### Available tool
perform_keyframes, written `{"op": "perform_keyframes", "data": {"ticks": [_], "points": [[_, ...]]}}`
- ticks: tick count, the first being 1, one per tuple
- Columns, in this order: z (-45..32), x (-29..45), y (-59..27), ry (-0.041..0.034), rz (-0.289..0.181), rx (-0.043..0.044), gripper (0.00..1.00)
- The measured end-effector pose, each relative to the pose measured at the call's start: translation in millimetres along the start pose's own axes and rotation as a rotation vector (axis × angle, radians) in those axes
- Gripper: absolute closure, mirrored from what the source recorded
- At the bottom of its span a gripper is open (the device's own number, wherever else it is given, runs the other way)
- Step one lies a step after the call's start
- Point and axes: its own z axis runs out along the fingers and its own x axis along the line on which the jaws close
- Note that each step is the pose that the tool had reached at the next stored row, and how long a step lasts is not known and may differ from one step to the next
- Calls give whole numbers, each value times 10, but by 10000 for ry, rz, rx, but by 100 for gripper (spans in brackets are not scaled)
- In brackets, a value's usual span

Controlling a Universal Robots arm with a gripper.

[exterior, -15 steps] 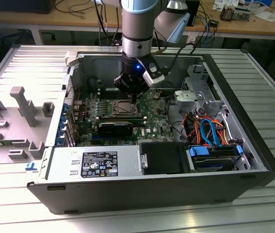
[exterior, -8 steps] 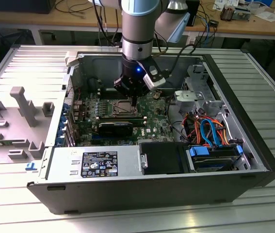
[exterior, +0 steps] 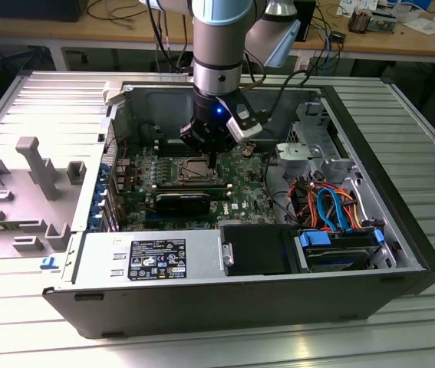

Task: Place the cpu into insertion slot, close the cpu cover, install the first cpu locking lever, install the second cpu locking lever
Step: 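Install the second cpu locking lever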

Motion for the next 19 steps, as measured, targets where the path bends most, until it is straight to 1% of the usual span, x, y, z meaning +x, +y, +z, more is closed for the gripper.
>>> {"op": "perform_keyframes", "data": {"ticks": [5,8,10,11,12,13,15,16,19], "points": [[0,-6,-1,4,-3,0,89],[-17,-8,-2,14,0,14,89],[-68,-9,-3,20,-2,120,89],[-68,-8,-4,17,0,156,89],[-66,-8,-4,19,0,165,89],[-62,-6,-38,17,0,174,89],[-62,-4,-65,18,-1,175,89],[-60,-2,-100,18,-1,175,89],[-59,1,-132,20,0,184,89]]}}
